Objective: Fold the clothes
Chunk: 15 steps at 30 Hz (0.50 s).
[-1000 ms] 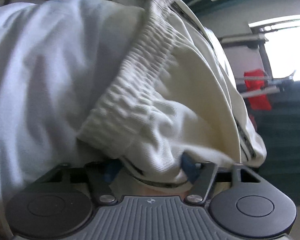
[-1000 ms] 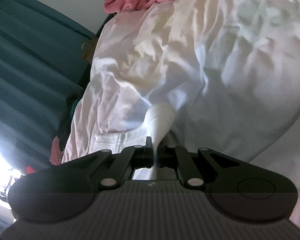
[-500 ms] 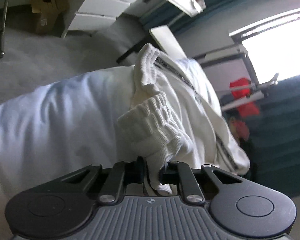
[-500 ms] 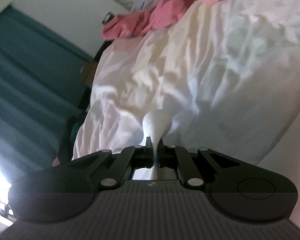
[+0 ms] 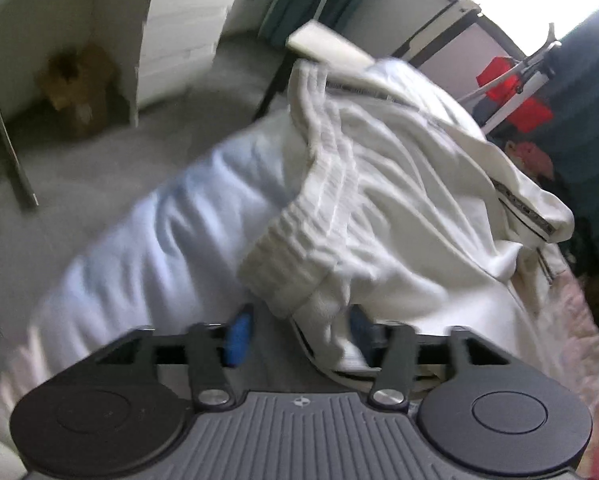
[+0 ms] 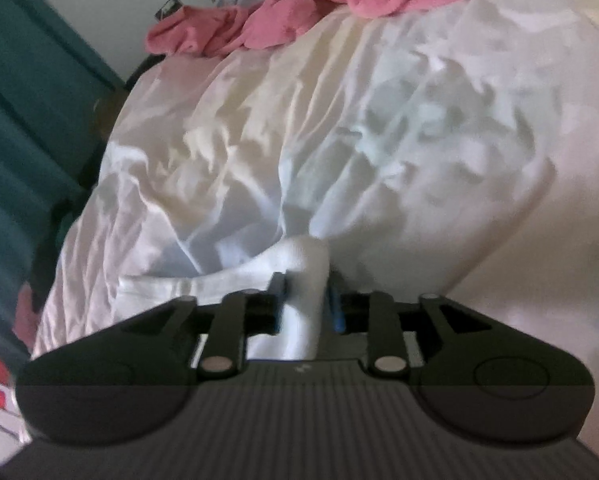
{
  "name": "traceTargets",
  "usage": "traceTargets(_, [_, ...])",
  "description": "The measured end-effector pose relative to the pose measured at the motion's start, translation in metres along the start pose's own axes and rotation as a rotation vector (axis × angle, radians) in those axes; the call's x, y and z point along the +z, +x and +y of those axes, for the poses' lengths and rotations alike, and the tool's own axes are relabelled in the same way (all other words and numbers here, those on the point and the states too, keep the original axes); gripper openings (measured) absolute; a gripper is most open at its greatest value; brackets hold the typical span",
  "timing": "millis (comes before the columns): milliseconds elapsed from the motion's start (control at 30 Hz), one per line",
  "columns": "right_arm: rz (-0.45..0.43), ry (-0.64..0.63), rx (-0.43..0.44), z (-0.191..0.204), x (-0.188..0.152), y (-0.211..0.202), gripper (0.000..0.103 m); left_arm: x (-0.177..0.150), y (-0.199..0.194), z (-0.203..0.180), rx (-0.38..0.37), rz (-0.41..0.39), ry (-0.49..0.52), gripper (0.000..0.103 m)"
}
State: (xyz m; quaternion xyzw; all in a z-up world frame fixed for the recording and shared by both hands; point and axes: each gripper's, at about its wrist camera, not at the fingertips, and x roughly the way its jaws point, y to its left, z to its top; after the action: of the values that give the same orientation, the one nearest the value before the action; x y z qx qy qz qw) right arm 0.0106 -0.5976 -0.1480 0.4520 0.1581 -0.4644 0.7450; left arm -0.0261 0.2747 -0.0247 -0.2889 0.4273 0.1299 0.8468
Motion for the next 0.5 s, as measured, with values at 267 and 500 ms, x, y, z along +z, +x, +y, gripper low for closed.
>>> traceTargets(267, [-0.186,-0.313,0.215,0.063,-0.009,-0.082,0.081,-0.016,-0.056,-0.097,0.075,-0.406,0.349,0.099])
traceTargets(500, [-0.098,-0.506,0.639,0.119,-0.062,-0.164,0.081,-0.052,-0.047,-0.217,-0.129,-0.458,0.495,0.103])
